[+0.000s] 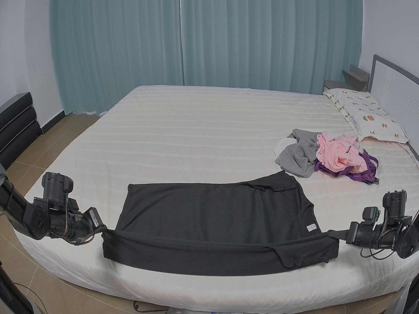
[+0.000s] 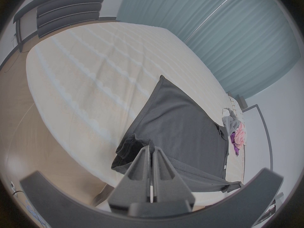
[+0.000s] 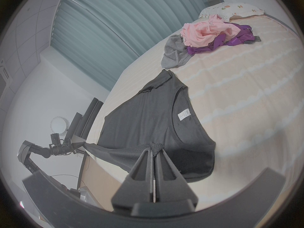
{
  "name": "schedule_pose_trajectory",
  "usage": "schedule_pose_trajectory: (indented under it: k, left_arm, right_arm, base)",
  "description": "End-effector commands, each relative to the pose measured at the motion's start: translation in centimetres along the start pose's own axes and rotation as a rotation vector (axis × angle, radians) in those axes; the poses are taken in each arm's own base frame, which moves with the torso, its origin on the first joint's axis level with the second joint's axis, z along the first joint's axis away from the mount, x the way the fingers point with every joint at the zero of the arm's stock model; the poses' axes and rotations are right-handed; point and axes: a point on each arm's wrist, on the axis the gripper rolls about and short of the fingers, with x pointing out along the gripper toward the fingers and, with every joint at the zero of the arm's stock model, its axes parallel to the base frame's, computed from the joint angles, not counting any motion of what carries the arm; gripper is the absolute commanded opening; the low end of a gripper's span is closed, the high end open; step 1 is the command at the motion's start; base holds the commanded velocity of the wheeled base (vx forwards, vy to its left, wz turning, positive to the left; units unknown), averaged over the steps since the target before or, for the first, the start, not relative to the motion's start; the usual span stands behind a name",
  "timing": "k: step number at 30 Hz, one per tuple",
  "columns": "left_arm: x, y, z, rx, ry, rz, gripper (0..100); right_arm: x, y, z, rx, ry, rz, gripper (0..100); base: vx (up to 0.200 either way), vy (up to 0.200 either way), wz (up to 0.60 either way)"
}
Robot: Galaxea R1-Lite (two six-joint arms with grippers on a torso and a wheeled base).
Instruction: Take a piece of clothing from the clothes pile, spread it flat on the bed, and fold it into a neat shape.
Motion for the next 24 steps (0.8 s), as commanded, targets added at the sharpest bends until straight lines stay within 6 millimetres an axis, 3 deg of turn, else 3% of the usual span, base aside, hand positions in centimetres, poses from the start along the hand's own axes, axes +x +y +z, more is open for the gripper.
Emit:
schedule_pose_trajectory:
  k: [1, 24]
  left_arm:
    - [1.6, 0.1, 0.4, -0.008, 0.025, 0.016, 0]
    - [7.7, -0.4, 0.9, 0.007, 0.105, 0.048, 0]
  right_arm:
    - [1.3, -0.6, 0.5, 0.012, 0.016, -0.007, 0]
    - [5.9, -2.9, 2.0, 0.041, 0.049, -0.041, 0]
  base:
    - [0.0, 0.0, 0.0]
    - [0.0, 0.0, 0.0]
